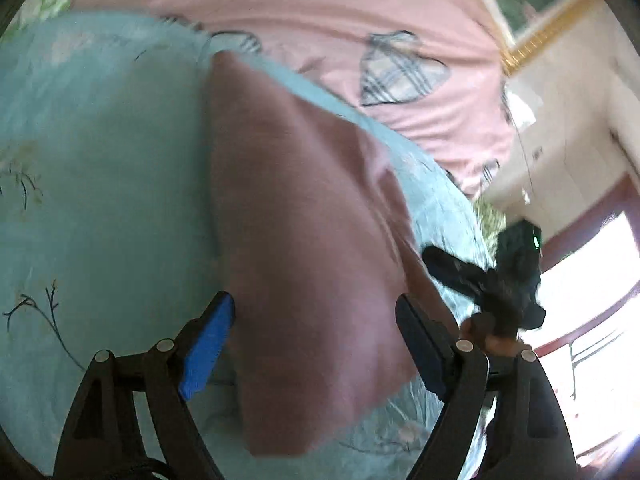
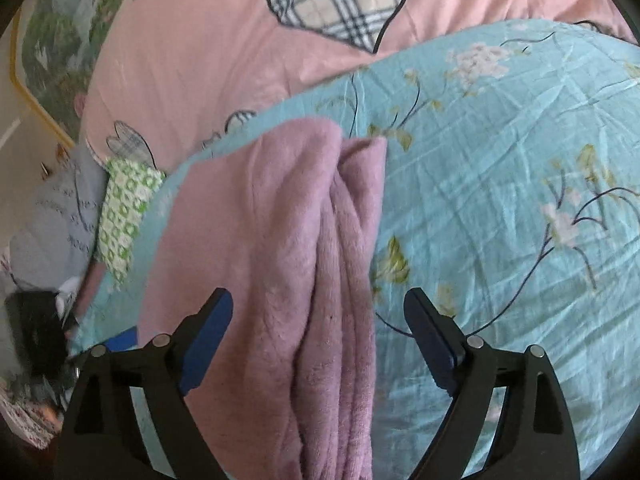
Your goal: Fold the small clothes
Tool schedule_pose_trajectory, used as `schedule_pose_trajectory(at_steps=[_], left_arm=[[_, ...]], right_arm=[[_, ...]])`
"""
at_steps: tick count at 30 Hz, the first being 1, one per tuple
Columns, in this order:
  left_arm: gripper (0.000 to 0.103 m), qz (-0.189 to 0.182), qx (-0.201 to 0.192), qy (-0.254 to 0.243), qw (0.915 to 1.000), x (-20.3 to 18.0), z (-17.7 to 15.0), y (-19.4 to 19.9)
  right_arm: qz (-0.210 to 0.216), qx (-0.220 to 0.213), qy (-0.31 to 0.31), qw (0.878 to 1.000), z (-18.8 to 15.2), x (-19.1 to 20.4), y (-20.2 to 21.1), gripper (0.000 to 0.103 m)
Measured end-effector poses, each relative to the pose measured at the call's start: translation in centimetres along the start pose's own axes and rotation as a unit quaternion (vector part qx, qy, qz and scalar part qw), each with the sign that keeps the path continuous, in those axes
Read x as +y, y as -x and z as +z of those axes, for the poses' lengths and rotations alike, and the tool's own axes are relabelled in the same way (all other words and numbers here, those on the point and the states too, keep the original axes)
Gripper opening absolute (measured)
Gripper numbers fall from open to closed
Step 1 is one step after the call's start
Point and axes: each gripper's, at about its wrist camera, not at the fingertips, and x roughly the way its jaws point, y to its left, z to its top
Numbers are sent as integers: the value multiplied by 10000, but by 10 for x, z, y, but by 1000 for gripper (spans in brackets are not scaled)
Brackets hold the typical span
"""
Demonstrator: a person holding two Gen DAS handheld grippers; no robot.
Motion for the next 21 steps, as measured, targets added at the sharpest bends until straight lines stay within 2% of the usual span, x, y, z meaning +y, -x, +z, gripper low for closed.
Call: schedule_pose_trajectory(at_steps=[4,10,12,13,14,15,16,18,21], left_arm=[[83,115,265,232,9993,21,10,-23],[91,136,395,249,9988,33,20,-53],[92,69,384,207,9990,36,23,-62],[91,46,353,115,9993,35,24,-64],[88,51,343,38,9994,33,24,-66],[68,64,335,-17,9994,32,26,-69],[58,-118,378,19,9992,33,29,-71],[47,-310,435,355,9979,40,33,-69],[41,-349,268,219,9988,31,29,-44]], right_arm=[[-93,96,93,9999,1,0,-7,90],[-127,421,128,9989,2,-5,-27,90],[22,469,9,9989,1,-9,-31,80],[132,509,-94,9986,0,-12,-34,64],[293,559,-233,9977,-1,-15,-37,45],[470,583,-442,9962,-3,-19,-40,43],[497,543,-502,9960,-4,-20,-40,37],[531,461,-587,9958,-7,-16,-37,32],[662,303,-706,9948,-11,0,-25,29]])
